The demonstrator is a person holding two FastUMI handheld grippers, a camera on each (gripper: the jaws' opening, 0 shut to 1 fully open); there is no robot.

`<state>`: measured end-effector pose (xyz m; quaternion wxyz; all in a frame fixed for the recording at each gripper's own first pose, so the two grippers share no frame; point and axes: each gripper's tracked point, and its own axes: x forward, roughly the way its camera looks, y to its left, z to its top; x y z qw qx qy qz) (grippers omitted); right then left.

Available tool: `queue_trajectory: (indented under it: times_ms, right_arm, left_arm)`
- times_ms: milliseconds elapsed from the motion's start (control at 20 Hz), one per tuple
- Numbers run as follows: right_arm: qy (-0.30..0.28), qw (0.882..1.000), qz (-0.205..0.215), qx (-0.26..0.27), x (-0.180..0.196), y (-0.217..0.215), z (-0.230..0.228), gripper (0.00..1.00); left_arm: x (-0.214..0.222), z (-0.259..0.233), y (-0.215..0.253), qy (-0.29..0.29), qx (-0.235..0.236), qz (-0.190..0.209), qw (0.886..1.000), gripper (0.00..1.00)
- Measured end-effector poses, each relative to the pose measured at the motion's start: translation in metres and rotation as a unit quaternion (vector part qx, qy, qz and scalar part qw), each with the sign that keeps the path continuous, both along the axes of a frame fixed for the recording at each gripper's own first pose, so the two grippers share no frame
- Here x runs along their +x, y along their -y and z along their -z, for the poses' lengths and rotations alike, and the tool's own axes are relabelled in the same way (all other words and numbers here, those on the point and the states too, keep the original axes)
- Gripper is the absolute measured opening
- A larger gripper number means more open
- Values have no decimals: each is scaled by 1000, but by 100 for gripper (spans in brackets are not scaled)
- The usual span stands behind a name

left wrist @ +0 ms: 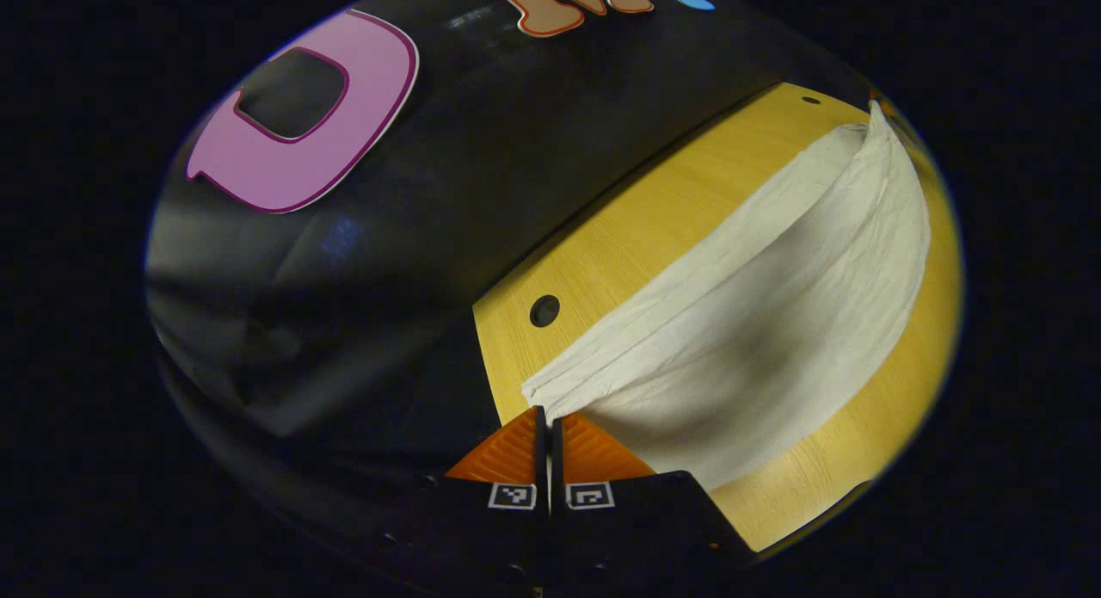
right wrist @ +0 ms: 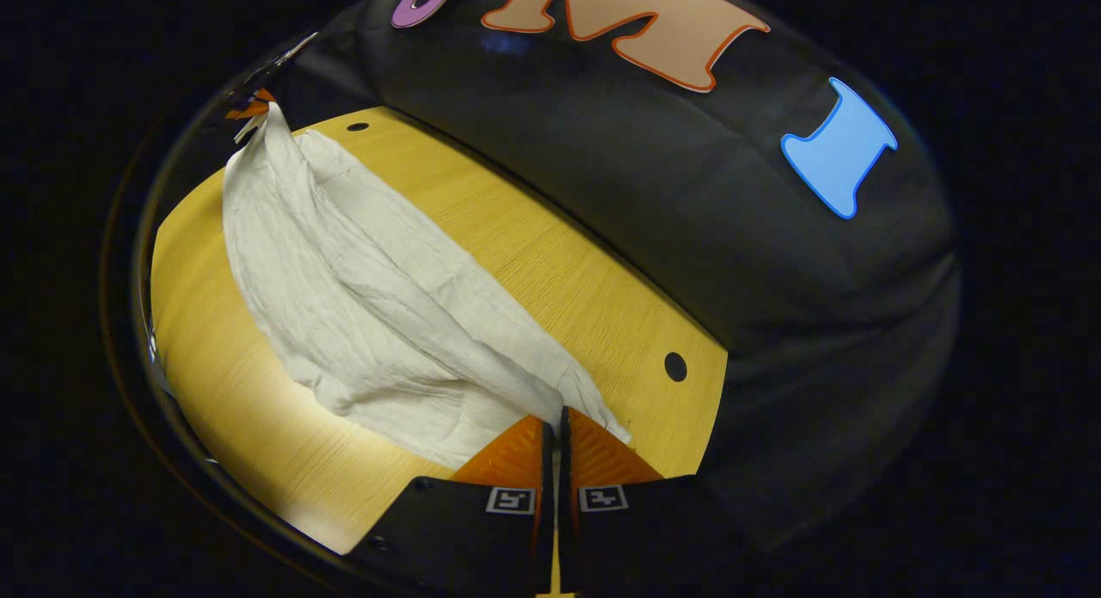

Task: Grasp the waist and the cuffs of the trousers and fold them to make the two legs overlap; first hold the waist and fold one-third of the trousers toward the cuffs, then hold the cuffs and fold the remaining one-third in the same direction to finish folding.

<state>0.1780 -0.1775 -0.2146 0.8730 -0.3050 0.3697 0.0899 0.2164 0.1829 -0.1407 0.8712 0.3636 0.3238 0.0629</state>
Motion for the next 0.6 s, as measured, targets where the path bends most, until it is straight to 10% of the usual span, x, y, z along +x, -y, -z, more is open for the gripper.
queue_trajectory:
  times_ms: [300,600]
  right_arm:
    - [11,999,25,28,65,-4,53,4]
    - [-9,992,70,101,88,-9,99,4]
  left_arm:
    - [60,48,-12,25,2,-52,998,0]
    - [87,93,13,45,-90,-68,993,0]
